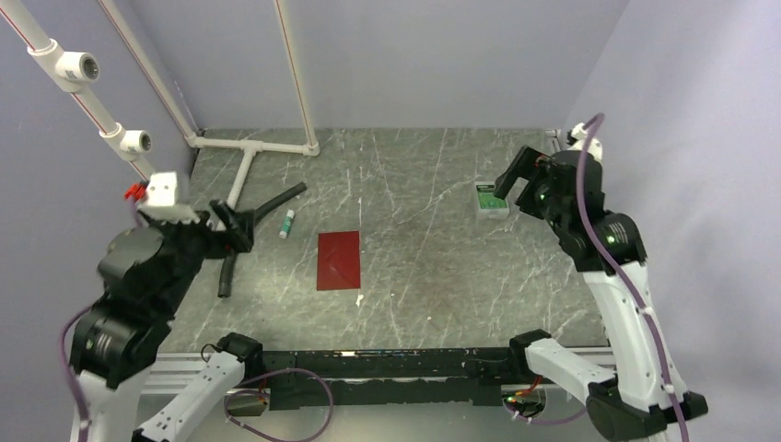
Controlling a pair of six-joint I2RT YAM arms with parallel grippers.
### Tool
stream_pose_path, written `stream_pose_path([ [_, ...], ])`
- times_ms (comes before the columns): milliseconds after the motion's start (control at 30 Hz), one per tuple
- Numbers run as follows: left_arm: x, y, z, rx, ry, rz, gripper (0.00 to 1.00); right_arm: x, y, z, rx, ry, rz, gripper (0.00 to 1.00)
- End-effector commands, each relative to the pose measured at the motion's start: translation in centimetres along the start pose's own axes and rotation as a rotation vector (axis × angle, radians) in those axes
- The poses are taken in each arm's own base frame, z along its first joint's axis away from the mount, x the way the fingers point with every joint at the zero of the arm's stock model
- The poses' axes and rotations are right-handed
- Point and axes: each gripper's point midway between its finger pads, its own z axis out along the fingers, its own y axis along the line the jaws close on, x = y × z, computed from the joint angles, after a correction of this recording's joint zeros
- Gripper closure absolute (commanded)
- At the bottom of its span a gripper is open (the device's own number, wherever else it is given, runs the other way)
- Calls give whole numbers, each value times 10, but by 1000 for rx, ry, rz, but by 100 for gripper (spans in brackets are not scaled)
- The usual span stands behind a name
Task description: Place the letter into the envelope and seal it
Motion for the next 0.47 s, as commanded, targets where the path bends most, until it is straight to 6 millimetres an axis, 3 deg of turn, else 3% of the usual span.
stream_pose_path([
  [0, 12, 7, -22, 12, -23, -22, 7, -35, -10, -36, 7, -162, 11, 0],
  [167, 32, 9, -36, 36, 43, -11, 7, -44, -20, -61, 10, -224, 25, 0],
  [433, 38, 9, -40, 36, 66, -34, 7, -40, -25, -66, 21, -211, 6, 0],
])
